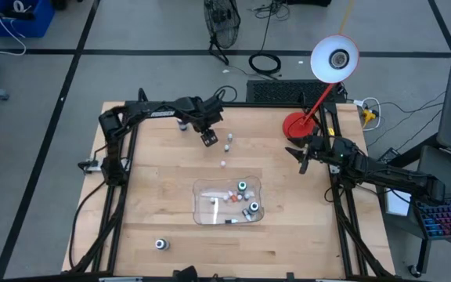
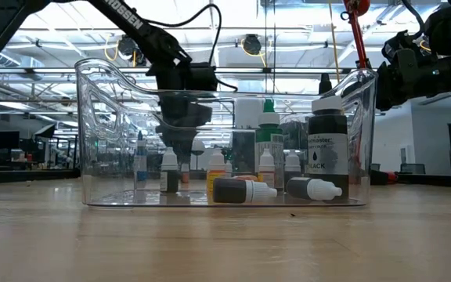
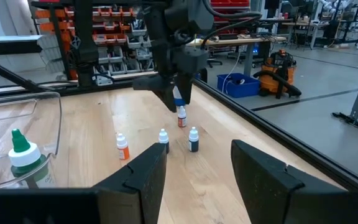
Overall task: Pick & Place food coloring
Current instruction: Put the small red food coloring bottle into the transparent bin
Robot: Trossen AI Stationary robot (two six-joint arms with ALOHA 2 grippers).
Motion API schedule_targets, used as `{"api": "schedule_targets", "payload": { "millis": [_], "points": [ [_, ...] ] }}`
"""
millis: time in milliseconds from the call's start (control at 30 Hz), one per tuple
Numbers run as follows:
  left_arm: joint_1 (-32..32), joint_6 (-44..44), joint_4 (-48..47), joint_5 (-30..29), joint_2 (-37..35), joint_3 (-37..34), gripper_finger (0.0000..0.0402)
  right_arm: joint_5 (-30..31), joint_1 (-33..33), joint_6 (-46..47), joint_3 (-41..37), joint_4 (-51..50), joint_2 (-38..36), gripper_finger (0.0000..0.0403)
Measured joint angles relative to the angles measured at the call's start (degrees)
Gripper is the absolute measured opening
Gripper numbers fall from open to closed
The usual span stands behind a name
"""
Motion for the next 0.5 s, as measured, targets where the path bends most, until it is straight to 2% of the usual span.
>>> {"api": "schedule_targets", "payload": {
  "millis": [500],
  "points": [
    [0.0, 0.0, 1.7, 1.8, 1.1, 0.1, 0.023, 0.0, 0.0, 0.0, 0.0, 0.0, 0.0, 0.0171]
  ]
}}
